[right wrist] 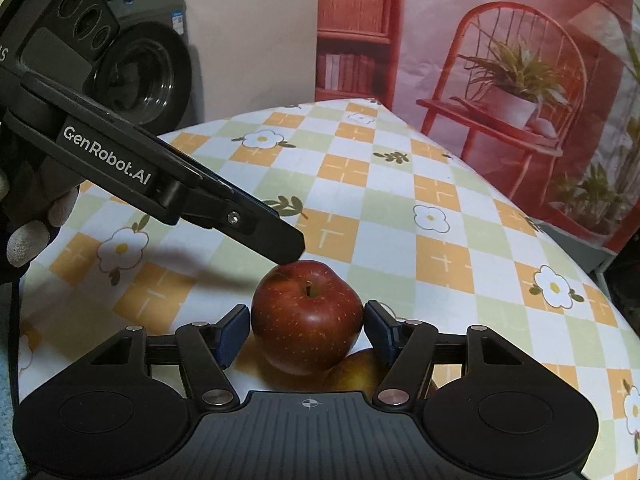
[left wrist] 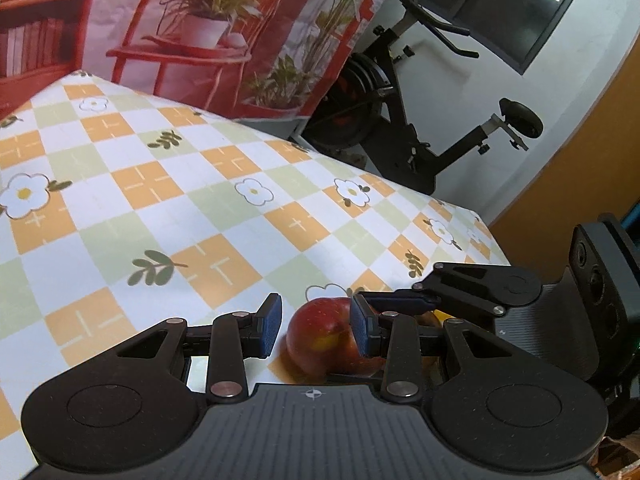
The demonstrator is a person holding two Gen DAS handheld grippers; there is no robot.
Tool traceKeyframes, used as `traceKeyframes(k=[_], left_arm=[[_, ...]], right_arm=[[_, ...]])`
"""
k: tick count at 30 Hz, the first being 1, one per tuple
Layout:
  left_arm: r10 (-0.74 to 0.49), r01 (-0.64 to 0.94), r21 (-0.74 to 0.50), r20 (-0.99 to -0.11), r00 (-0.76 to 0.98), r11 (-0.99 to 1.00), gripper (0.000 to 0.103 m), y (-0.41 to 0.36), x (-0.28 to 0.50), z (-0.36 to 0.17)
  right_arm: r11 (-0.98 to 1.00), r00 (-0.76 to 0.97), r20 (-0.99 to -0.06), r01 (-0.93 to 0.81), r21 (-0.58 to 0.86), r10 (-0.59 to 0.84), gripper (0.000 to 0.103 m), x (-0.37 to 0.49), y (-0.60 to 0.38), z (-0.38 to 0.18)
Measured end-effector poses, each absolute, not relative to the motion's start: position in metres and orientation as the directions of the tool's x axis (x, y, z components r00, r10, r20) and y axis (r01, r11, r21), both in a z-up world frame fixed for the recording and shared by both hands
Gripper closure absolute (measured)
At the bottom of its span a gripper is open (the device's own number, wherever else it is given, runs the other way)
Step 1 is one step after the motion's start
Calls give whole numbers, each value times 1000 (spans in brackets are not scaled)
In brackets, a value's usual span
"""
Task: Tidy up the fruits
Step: 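Close the left tool on the red apple while the right tool clamps it too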
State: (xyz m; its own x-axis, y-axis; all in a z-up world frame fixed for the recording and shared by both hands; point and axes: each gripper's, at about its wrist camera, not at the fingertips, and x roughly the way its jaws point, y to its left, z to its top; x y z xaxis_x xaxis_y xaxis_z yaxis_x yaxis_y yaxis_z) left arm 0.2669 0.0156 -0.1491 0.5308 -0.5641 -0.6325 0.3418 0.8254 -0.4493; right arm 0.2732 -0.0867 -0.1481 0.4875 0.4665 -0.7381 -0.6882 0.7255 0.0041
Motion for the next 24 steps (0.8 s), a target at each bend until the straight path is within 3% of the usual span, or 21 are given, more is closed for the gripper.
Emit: traceKeyframes(k=[17, 24], left_arm=[[-635, 283, -575, -623, 458, 768, 63, 15, 283, -167], [-638, 295, -572, -616, 462, 766, 63, 16, 279, -165]], right_arm=[[701, 495, -749, -711, -58, 440, 44, 272, -79, -156], [708, 521, -718, -704, -55, 462, 45, 266, -82, -156]])
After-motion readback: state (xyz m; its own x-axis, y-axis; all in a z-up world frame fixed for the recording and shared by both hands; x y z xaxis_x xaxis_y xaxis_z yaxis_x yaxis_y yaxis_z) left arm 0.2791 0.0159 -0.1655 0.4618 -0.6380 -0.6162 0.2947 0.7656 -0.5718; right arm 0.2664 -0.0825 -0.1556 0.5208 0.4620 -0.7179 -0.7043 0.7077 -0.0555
